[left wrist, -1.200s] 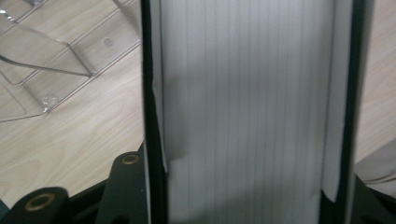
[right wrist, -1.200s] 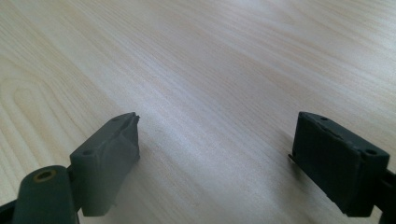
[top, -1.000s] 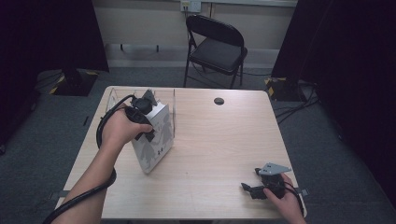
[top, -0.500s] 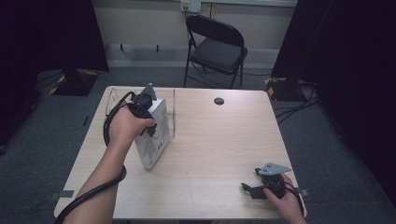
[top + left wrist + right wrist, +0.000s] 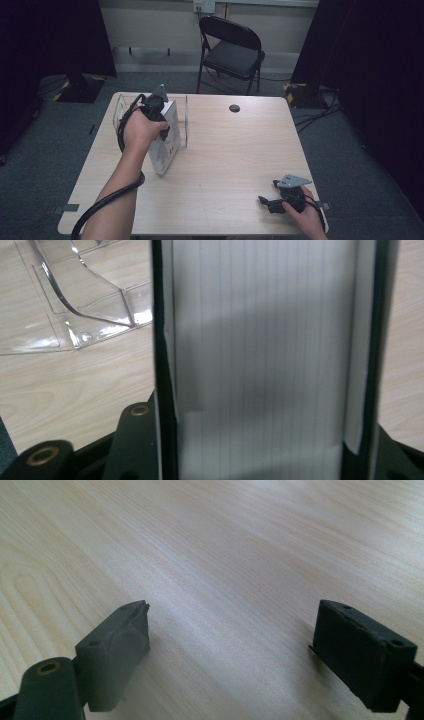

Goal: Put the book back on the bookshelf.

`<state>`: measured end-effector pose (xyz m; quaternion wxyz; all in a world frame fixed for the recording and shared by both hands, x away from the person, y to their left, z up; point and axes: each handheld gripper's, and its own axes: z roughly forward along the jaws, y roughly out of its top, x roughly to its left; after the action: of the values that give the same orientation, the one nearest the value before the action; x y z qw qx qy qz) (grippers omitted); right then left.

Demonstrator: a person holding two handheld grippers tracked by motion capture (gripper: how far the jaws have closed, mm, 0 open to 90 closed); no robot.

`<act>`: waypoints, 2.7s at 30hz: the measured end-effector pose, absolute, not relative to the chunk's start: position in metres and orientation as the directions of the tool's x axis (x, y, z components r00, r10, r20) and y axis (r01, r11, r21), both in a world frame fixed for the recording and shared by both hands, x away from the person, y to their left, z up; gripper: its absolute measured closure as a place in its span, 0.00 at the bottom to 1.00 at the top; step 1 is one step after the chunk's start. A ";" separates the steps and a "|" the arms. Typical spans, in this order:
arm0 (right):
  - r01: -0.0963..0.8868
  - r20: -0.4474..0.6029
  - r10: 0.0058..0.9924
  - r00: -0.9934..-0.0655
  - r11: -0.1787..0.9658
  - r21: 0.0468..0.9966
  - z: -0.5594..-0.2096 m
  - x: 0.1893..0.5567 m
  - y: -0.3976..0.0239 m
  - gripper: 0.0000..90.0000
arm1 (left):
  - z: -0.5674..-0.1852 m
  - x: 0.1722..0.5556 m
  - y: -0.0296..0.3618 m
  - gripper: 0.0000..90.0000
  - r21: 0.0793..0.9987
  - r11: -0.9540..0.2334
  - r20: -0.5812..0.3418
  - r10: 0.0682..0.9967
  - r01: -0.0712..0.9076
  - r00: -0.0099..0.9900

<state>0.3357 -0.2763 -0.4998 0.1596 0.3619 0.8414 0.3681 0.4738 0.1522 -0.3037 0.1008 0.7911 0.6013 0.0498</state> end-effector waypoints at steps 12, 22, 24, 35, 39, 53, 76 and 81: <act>0.491 -0.001 0.725 -0.688 0.467 0.735 -0.500 0.336 -0.276 0.16 | -0.300 0.490 0.144 0.58 0.214 -0.227 -0.032 0.971 0.950 0.239; 0.492 0.001 0.725 -0.688 0.466 0.735 -0.500 0.336 -0.277 0.16 | -0.296 0.505 0.140 0.58 0.227 -0.201 -0.037 0.976 0.953 0.215; 0.494 0.002 0.726 -0.688 0.466 0.734 -0.500 0.336 -0.276 0.16 | -0.296 0.509 0.140 0.58 0.226 -0.206 -0.041 0.975 0.952 0.221; 0.493 0.003 0.725 -0.689 0.465 0.736 -0.500 0.336 -0.277 0.16 | -0.297 0.524 0.134 0.58 0.226 -0.208 -0.037 0.974 0.952 0.222; 0.492 0.002 0.724 -0.690 0.466 0.736 -0.500 0.336 -0.277 0.16 | -0.297 0.529 0.132 0.58 0.226 -0.211 -0.025 0.975 0.951 0.222; 0.494 0.006 0.724 -0.690 0.464 0.735 -0.500 0.335 -0.277 0.16 | -0.303 0.540 0.129 0.58 0.237 -0.178 -0.020 0.982 0.955 0.188; 0.487 0.001 0.719 -0.695 0.470 0.736 -0.500 0.335 -0.278 0.16 | -0.313 0.559 0.124 0.58 0.257 -0.107 -0.026 0.993 0.960 0.117; 0.484 -0.001 0.717 -0.697 0.472 0.737 -0.500 0.335 -0.278 0.16 | -0.313 0.561 0.124 0.58 0.261 -0.105 -0.024 0.993 0.960 0.115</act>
<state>0.3352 -0.2777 -0.5001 0.1572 0.3562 0.8434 0.3703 0.5606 0.1238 -0.3132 0.1062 0.7391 0.6605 0.0788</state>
